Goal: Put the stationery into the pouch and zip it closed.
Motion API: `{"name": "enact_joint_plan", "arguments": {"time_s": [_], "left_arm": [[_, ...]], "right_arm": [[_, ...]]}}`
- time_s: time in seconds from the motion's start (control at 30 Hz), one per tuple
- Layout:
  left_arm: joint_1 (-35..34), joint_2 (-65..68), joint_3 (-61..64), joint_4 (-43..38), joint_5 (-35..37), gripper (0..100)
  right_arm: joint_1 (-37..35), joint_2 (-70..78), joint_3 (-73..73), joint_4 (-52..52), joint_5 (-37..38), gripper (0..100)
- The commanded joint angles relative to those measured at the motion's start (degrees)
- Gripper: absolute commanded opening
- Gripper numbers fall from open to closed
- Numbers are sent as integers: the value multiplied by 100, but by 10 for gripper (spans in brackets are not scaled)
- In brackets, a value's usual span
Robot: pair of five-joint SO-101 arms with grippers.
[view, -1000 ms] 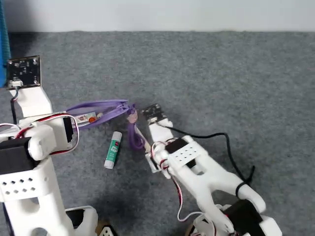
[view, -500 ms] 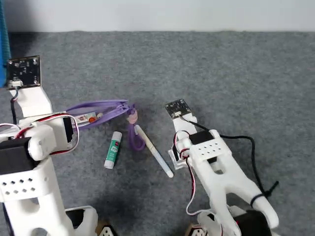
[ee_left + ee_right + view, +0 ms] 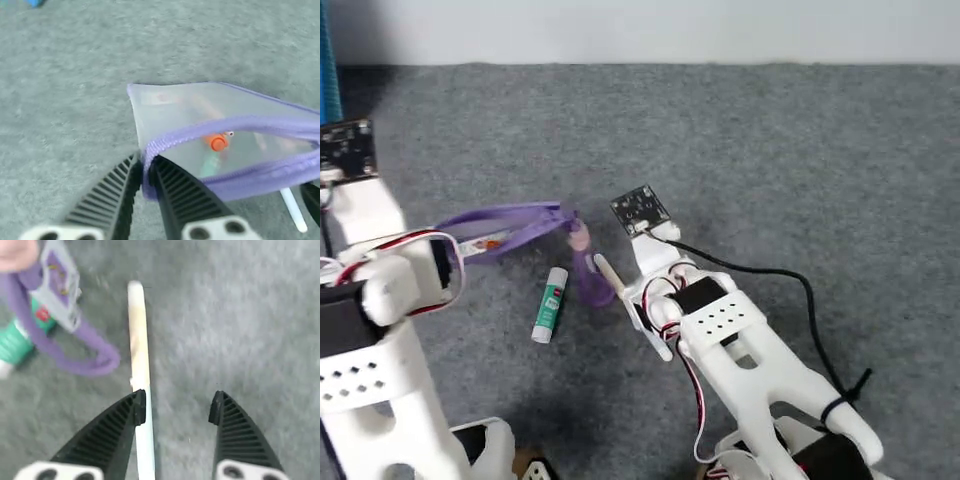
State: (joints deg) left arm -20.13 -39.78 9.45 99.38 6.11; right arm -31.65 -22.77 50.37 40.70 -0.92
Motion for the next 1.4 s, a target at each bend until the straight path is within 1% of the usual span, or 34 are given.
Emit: {"name": "enact_joint_plan", "arguments": {"time_s": [0.0, 0.37, 0.5, 0.77, 0.93, 1.0, 1.1, 1.2, 1.37], "left_arm": [[-237, -9, -338, 70, 26, 13], [-237, -9, -330, 70, 26, 13], [-237, -9, -321, 70, 26, 13], [-237, -9, -321, 62, 26, 13], [-237, -9, -321, 88, 26, 13], [-237, -9, -321, 88, 26, 13], [-237, -9, -321, 88, 26, 13], [-237, -9, -303, 88, 26, 13], [-237, -9, -136, 0, 26, 13]], "right_arm": [[-145, 136, -563, -242, -35, 195], [-215, 2835, -2848, 479, -70, 191], [-233, 3160, -3130, 497, -70, 190], [-611, 3240, -3103, 444, -79, 190], [-541, 3371, -3121, 444, -79, 188], [-470, 3600, -3200, 382, -79, 164], [-391, 4013, -3429, 171, -158, 85], [-347, 4295, -3701, 198, -316, 13], [-75, 4101, -3727, 716, -334, 7]]}}
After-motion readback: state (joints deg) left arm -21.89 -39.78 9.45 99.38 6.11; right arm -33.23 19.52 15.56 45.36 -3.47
